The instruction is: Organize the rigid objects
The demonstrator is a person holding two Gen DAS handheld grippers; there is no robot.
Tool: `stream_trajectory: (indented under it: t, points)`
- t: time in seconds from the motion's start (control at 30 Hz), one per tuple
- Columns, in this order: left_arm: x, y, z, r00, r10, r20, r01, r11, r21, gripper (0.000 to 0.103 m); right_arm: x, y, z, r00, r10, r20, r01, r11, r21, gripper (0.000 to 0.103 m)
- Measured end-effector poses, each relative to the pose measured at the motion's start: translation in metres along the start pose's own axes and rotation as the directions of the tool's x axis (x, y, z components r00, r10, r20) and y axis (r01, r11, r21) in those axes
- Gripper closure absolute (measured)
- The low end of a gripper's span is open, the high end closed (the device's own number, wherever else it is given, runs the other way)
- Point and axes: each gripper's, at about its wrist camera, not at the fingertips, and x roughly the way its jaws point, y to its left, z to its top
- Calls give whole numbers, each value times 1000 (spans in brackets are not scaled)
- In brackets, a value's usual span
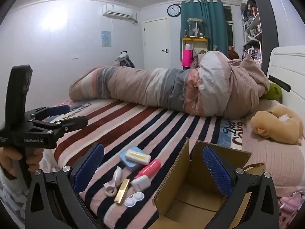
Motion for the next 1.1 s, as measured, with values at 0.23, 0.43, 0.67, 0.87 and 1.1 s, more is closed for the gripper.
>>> stream_trajectory:
  t: [0.23,0.43,0.67,0.87,1.1]
  points:
    - [1,-1,0,1000,-2,-9,2,1000,-9,0,1,0,-4,1000,1,-19,0,1000,18,0]
    - [5,-10,-2,1000,-7,-14,7,1000,-15,0,-8,0,0,1000,-4,0,4,1000,17,0]
    - [5,-4,-4,1000,-15,-12,15,1000,-23,0,-15,-2,1,1000,8,16,-9,999,37,0]
    - [0,4,-8,1000,-22,-7,22,999,-25,0,-21,-3,3,999,6,36,-8,999,49,0]
    - [-2,8,-7,1000,-29,-9,29,999,-24,0,-24,-3,3,999,-1,44,-2,999,53,0]
